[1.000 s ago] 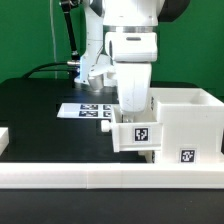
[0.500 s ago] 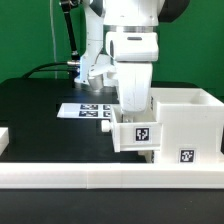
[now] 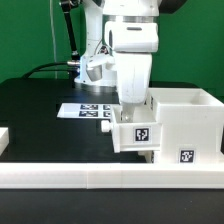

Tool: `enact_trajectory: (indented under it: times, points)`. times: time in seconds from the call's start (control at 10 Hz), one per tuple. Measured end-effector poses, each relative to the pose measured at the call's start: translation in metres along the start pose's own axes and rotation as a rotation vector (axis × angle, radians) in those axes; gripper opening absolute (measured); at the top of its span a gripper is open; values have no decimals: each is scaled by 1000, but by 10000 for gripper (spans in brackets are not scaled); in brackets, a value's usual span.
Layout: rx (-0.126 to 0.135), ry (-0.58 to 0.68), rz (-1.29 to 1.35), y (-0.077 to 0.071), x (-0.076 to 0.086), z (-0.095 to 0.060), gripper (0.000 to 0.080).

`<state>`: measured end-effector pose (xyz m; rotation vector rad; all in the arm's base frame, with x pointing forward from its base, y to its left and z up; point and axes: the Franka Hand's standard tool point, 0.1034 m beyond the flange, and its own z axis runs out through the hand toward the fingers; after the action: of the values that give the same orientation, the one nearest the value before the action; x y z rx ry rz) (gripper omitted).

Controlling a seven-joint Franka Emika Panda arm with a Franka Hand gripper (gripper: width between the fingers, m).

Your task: Assemble drawer

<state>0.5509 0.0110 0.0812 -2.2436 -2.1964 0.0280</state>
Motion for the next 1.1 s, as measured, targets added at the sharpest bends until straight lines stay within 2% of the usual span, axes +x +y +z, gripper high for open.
enact_trajectory:
  times: [0.1,0.3,0.6,0.7,0.9,1.1]
  points:
    - [1,-4,2,2,-1,-7,630]
    - [-6,-13,-5,4,-9,-23,646]
    - [-24,-27,-38,10,-49,-42,649]
    - [-23,-26,-52,9,-59,-37,649]
    - [-4,-14,-80,5,-79,-15,649]
    - [17,-1,-73,-2,-82,10,649]
